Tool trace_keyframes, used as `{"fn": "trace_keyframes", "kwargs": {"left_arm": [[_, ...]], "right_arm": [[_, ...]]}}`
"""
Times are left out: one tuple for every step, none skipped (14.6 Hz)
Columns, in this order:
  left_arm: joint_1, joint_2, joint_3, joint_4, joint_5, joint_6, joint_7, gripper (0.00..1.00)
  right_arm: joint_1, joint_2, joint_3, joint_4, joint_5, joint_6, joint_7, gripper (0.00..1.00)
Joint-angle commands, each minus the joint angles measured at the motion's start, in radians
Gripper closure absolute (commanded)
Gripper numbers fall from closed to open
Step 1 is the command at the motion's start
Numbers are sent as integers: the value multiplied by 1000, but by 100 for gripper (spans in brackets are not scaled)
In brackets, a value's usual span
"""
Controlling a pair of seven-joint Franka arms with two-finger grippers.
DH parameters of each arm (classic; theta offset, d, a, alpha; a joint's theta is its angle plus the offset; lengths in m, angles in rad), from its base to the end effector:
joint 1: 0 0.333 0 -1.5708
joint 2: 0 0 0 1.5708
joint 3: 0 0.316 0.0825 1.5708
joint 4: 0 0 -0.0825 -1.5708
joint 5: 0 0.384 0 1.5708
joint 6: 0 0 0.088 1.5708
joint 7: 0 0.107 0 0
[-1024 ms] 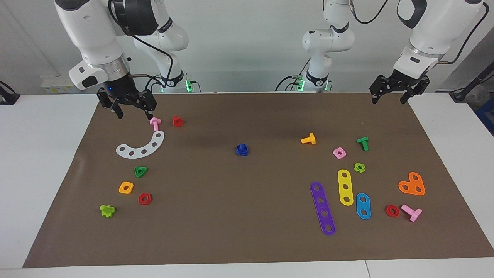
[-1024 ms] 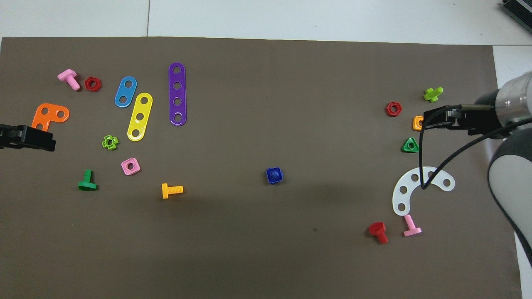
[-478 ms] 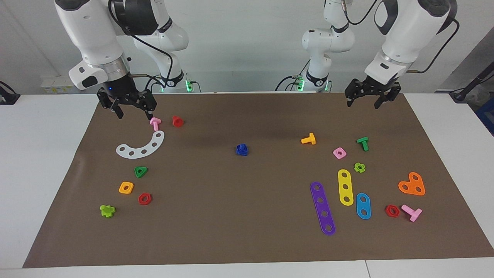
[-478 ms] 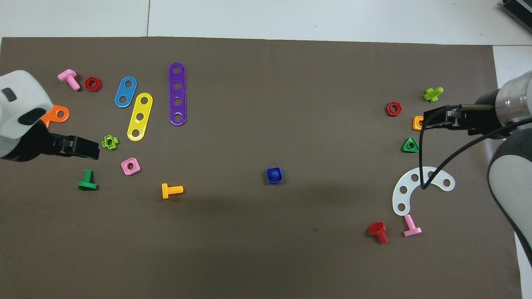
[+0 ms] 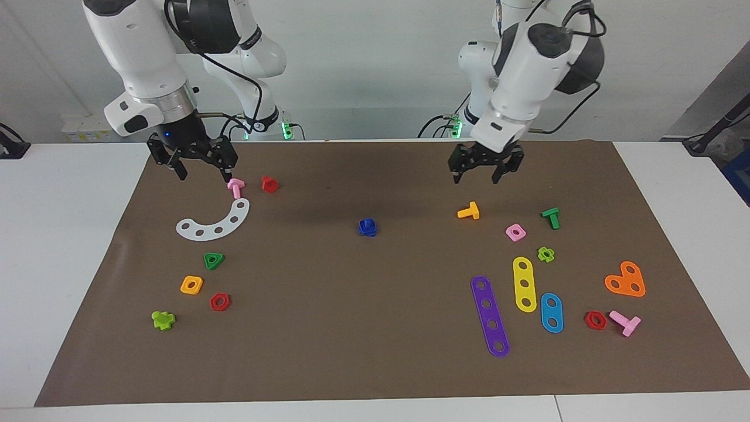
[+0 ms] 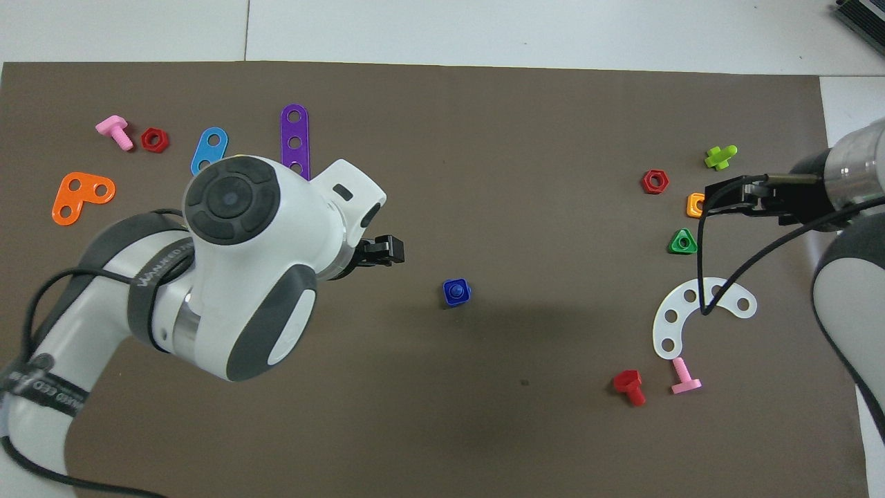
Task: Unscrew and place screws in storage area
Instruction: 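Move the left gripper over the blue nut on the bolt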
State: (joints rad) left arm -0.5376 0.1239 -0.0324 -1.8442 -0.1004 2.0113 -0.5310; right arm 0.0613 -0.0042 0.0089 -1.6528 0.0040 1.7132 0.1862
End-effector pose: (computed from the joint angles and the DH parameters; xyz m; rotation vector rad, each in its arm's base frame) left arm 0.5019 -0.3280 0.4611 3.0374 0.0034 -0.0202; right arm 0.5637 0.0400 0.6007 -3.1225 0.1820 -0.0994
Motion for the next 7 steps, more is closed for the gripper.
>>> {"fn": "trace_keyframes", "kwargs": {"left_arm": [[-79,-12,22,-70,-12,85,-69,1],[-99,5,22,-75,-12,119,-90,1],[-116,37,22,-72,-12,154,-110,1],[-148,77,23,-61,-12,193,-144,1],[-171,120,25,-49,-6,222,-182,2],[-179,155,25,-32,-2,228,-198,3],[-188,196,25,-12,-1,236,-205,4]], "right_arm": [[-11,-5,5,-9,-3,-1,-27,0],[-11,-5,5,-9,-3,-1,-27,0],[-11,-5,5,-9,-3,-1,-27,0],[-11,-5,5,-9,-3,-1,-27,0],[-11,-5,5,-9,-3,-1,-27,0],[-11,-5,5,-9,-3,-1,-27,0],[-11,-5,5,-9,-3,-1,-27,0]]}}
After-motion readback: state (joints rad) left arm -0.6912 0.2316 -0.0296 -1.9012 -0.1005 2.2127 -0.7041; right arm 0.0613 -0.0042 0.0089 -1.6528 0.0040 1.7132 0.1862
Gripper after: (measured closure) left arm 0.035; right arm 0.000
